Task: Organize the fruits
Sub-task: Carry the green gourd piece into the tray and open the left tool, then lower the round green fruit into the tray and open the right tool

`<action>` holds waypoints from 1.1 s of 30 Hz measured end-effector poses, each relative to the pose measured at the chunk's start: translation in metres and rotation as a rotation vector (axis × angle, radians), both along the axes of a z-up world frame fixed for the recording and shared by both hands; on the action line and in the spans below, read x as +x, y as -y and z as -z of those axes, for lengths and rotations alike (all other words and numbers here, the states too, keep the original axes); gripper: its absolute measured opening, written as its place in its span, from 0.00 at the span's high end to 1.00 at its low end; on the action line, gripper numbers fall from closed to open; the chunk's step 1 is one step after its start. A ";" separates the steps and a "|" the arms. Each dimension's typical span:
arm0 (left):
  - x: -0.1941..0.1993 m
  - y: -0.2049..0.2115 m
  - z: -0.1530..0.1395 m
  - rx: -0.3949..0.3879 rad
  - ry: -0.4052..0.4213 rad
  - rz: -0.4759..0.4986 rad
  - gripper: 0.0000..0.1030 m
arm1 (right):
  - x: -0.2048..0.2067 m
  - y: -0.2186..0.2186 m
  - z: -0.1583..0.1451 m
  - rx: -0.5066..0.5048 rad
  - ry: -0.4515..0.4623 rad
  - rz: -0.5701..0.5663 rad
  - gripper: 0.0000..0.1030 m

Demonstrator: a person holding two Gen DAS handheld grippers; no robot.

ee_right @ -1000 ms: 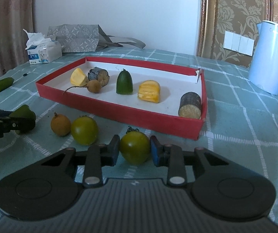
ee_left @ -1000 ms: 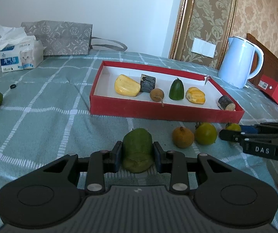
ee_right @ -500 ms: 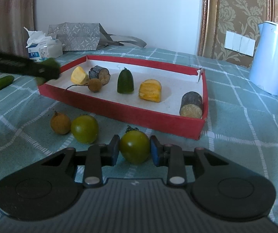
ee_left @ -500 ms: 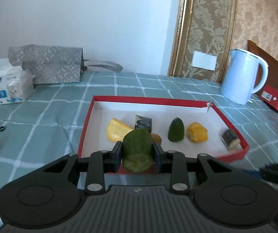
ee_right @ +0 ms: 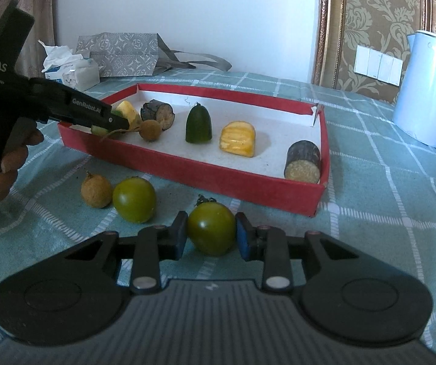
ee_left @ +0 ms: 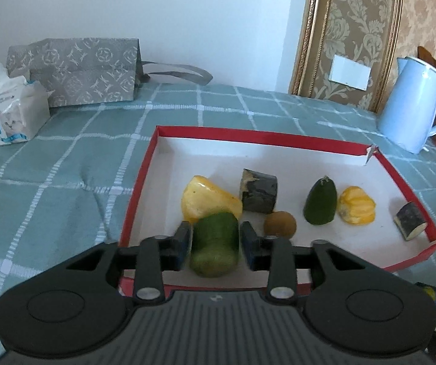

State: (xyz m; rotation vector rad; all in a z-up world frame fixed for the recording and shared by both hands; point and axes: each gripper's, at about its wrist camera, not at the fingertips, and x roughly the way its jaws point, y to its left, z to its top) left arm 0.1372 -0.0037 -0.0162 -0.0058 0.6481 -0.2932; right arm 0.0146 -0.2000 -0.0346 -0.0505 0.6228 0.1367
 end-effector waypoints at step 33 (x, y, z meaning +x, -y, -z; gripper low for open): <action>-0.091 -0.041 0.009 -0.051 0.012 -0.059 0.19 | -0.005 0.009 0.000 0.039 0.005 0.043 0.70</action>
